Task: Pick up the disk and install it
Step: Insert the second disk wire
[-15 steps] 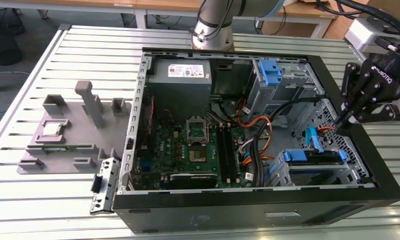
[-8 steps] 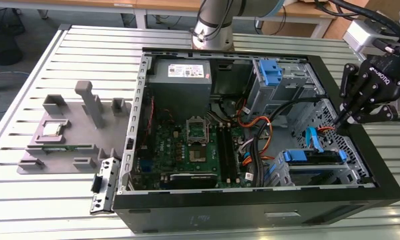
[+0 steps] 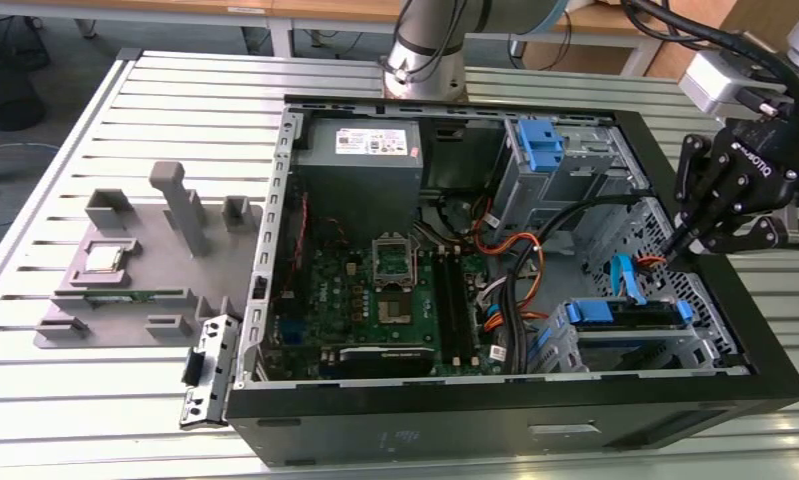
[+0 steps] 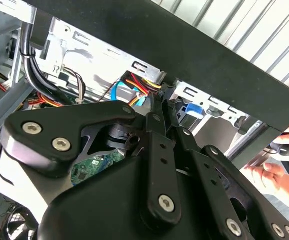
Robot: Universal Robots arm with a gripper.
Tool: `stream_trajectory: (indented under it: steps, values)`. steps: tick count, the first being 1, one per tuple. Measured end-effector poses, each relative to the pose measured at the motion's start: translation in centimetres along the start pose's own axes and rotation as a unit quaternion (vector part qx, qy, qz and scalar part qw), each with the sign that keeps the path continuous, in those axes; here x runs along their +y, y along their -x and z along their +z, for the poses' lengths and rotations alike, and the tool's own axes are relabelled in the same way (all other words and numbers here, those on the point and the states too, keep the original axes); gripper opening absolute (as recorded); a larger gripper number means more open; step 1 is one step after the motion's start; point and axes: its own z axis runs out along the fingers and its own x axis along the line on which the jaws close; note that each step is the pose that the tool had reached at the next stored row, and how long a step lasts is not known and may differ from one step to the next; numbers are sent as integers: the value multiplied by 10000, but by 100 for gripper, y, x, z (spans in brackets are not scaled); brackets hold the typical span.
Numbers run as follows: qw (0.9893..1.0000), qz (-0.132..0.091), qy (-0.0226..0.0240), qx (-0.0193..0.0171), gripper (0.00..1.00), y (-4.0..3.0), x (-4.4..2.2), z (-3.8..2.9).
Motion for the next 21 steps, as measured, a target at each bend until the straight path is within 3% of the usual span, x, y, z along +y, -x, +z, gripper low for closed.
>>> stream_trajectory:
  steps: [11,21]
  values:
    - [9999,9,-5,159,18,-6,0,5]
    - [9999,9,-6,167,18,-13,-1,8]
